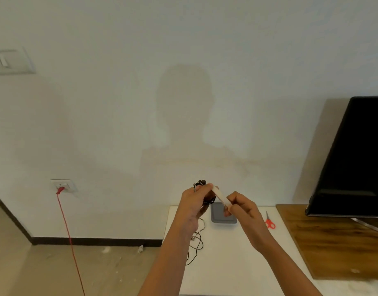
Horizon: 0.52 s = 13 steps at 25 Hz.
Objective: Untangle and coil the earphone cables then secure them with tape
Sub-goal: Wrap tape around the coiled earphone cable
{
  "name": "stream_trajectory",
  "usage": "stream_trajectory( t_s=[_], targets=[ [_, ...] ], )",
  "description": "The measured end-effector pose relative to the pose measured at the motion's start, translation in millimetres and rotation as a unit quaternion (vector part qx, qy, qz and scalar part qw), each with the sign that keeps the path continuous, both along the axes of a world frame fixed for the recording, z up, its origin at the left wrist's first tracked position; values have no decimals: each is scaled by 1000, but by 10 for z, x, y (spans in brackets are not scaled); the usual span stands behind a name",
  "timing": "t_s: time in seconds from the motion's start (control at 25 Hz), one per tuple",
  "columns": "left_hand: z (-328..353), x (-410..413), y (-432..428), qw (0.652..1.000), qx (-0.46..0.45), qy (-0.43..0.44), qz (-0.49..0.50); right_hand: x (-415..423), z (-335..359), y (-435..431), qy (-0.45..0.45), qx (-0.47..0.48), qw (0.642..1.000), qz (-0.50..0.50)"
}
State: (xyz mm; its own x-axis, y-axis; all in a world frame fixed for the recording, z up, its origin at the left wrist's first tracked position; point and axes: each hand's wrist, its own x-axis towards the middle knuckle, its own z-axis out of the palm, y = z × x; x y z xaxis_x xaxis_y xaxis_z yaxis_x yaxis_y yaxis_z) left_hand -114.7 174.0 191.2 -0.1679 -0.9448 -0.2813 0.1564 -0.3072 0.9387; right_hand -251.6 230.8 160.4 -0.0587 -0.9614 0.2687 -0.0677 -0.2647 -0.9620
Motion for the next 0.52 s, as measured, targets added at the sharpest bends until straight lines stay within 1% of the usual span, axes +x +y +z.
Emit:
stream_trajectory(
  t_s=[0.16, 0.28, 0.4, 0.52],
  targets=[
    [188, 36, 296, 998, -64, -12, 11, 214, 291, 143, 24, 3, 997, -67],
    [302, 86, 510, 993, -108, -16, 51, 376, 467, 257, 33, 14, 994, -106],
    [413, 217, 686, 988, -132, -15, 78, 442, 547, 417, 42, 20, 995, -85],
    [529, 326, 847, 990, -131, 0, 61, 458, 534, 588, 63, -7, 997, -47]
  ],
)
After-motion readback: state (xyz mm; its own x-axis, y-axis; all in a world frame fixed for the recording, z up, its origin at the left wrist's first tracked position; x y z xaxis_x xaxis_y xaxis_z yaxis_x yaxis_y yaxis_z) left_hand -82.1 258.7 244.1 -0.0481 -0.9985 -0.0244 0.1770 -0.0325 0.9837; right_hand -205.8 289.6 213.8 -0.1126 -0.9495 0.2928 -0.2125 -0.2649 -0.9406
